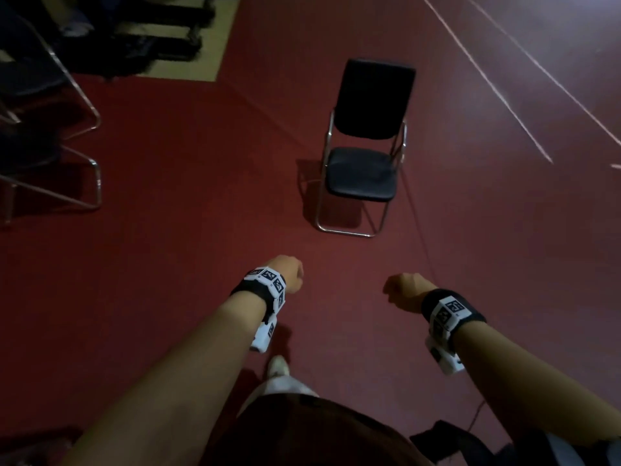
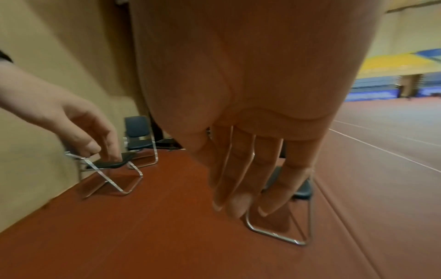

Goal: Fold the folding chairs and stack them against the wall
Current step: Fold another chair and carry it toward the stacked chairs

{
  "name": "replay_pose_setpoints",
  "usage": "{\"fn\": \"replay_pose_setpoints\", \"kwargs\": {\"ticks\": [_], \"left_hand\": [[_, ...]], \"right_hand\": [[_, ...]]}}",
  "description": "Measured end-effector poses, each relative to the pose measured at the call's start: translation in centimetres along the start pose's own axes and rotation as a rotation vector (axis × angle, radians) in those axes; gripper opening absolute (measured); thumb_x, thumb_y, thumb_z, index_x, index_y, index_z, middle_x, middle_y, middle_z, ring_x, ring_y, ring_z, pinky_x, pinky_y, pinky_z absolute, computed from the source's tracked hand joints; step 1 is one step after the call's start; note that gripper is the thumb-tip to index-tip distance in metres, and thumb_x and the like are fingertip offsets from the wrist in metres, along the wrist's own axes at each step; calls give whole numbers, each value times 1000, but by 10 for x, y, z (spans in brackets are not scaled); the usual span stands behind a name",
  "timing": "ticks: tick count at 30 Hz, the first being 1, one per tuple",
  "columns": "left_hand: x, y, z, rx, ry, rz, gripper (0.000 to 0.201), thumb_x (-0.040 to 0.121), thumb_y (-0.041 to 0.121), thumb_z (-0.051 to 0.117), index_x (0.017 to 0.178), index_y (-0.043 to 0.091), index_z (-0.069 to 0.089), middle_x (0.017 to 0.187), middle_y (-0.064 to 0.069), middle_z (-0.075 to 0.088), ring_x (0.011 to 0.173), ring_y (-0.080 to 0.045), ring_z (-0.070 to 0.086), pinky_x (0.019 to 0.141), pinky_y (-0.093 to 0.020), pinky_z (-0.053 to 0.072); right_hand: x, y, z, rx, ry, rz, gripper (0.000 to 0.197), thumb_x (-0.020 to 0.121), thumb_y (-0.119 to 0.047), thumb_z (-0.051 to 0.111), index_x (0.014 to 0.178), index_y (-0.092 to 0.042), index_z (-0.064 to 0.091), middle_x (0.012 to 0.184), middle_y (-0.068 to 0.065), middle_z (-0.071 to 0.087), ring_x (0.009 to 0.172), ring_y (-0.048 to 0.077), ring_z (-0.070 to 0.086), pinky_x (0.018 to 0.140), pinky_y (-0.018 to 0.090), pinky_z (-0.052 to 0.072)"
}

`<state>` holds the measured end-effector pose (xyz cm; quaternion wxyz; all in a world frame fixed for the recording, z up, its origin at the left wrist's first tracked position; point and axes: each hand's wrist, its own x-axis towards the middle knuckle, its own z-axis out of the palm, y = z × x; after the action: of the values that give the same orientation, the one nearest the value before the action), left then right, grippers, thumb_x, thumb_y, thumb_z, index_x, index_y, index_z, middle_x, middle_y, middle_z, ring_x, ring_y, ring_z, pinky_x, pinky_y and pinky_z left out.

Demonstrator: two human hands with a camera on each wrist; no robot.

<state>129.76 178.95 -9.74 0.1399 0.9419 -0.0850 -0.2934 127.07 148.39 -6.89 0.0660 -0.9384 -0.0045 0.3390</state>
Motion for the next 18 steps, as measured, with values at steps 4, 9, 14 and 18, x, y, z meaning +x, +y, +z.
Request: {"fn": "replay_pose_setpoints", "kwargs": {"ticks": [4,9,14,18], "left_hand": [[95,6,-43,95,-51,34,35,88,23,61,121,30,69,125,0,68,108,-25,67,92,-35,56],[203,-14,-121,-11,-3,-21,31,88,24,60,116,29,71,122,-1,69,108,-25,67,96,-37,55],[285,19,-162,50,-46,37,32,84,28,56,110,26,74,117,-2,71,102,-28,69,93,-38,57],[372,73,-192,103,-100,93,30,82,29,57,107,25,73,114,-4,71,99,-27,69,89,-37,58]], "right_hand": [[54,28,-35,-33,-39,35,33,95,-22,46,120,-22,68,117,5,71,106,26,66,95,40,53],[154,24,-105,-77,-111,61,33,96,-16,46,121,-14,67,124,7,68,112,27,64,99,39,51],[216,43,-171,56,-78,57,32,95,-11,53,124,-16,66,123,7,68,115,27,63,99,36,49],[269,91,-240,203,29,50,31,92,-12,50,116,-20,69,107,1,74,103,21,68,93,33,52]]}}
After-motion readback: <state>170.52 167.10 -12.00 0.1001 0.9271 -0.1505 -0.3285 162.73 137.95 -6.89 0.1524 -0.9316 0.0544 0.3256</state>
